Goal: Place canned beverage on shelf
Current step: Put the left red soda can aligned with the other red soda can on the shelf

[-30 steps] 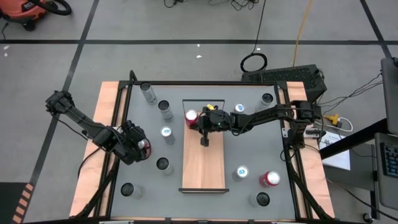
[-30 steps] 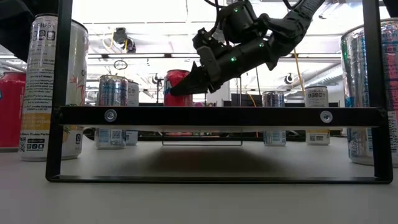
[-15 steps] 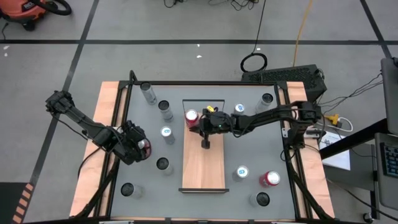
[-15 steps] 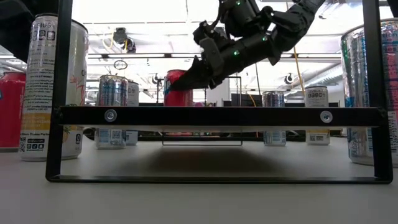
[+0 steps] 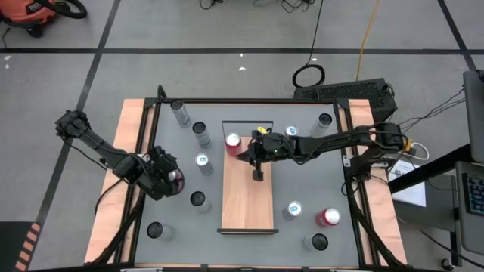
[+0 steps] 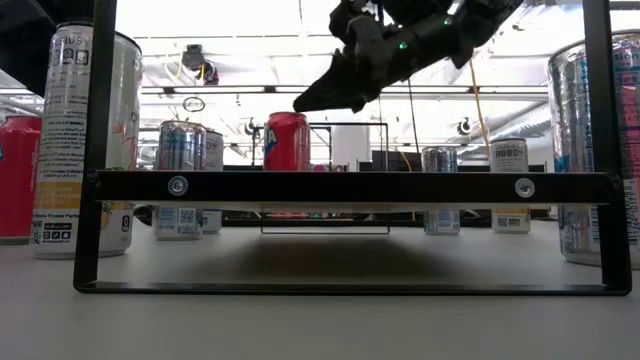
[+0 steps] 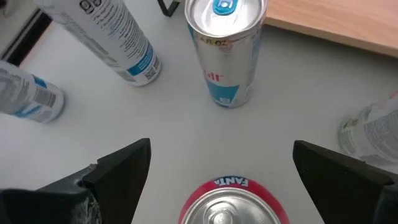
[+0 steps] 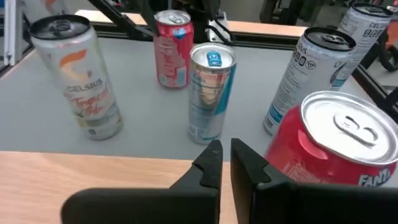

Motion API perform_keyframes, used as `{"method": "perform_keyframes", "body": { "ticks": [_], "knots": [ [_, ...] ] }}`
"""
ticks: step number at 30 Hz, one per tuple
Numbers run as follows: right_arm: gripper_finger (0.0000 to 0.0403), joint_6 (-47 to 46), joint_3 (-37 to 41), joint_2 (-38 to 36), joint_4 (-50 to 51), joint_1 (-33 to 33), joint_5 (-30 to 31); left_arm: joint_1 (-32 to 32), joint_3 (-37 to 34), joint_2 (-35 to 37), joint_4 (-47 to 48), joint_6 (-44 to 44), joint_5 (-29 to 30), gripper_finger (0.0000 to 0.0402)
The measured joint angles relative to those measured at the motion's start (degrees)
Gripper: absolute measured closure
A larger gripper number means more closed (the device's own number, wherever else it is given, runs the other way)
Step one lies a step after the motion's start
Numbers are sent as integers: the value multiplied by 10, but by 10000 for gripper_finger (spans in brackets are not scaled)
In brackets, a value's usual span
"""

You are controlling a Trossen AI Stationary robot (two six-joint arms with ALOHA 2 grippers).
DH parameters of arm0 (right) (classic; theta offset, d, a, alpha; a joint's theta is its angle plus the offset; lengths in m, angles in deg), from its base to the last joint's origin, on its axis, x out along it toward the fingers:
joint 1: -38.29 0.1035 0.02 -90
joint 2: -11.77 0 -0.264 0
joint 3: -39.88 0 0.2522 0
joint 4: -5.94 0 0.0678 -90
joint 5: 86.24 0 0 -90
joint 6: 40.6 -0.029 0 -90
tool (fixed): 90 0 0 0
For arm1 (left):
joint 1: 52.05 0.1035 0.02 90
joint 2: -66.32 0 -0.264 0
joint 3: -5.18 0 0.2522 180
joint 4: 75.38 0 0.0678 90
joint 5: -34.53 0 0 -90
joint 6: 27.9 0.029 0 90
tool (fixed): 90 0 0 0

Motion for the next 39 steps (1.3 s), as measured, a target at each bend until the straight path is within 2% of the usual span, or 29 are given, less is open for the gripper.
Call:
{"method": "perform_keyframes", "body": {
  "ticks": [7,18,30,39],
  "knots": [
    [403,-18,0,-29,2,3,1,-9,0,0,0,-31,-37,15],
    [403,-12,0,-23,32,15,0,-11,1,0,9,-14,-68,15],
    [403,29,0,-23,43,15,0,-11,19,0,67,-16,-91,15],
    [403,54,0,-23,69,15,0,-11,-11,0,57,-33,-136,19]
  ]
}}
